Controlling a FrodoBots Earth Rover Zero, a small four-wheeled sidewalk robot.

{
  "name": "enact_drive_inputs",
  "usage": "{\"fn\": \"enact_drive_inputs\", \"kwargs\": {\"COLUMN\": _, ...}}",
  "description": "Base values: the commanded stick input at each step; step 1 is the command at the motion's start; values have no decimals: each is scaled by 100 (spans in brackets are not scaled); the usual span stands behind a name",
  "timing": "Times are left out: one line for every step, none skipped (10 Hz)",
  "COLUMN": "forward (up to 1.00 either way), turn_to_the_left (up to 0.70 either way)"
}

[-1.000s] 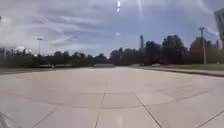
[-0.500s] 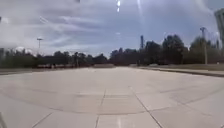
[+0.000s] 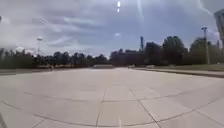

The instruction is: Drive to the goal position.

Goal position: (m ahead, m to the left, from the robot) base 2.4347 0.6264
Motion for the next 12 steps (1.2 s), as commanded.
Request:
{"fn": "enact_drive_inputs", "kwargs": {"forward": 50, "turn_to_the_left": 0}}
{"fn": "enact_drive_inputs", "kwargs": {"forward": 50, "turn_to_the_left": 0}}
{"fn": "enact_drive_inputs", "kwargs": {"forward": 50, "turn_to_the_left": 0}}
{"fn": "enact_drive_inputs", "kwargs": {"forward": 50, "turn_to_the_left": 0}}
{"fn": "enact_drive_inputs", "kwargs": {"forward": 50, "turn_to_the_left": 0}}
{"fn": "enact_drive_inputs", "kwargs": {"forward": 50, "turn_to_the_left": 0}}
{"fn": "enact_drive_inputs", "kwargs": {"forward": 50, "turn_to_the_left": 0}}
{"fn": "enact_drive_inputs", "kwargs": {"forward": 50, "turn_to_the_left": 0}}
{"fn": "enact_drive_inputs", "kwargs": {"forward": 50, "turn_to_the_left": 0}}
{"fn": "enact_drive_inputs", "kwargs": {"forward": 50, "turn_to_the_left": 0}}
{"fn": "enact_drive_inputs", "kwargs": {"forward": 50, "turn_to_the_left": 0}}
{"fn": "enact_drive_inputs", "kwargs": {"forward": 50, "turn_to_the_left": 0}}
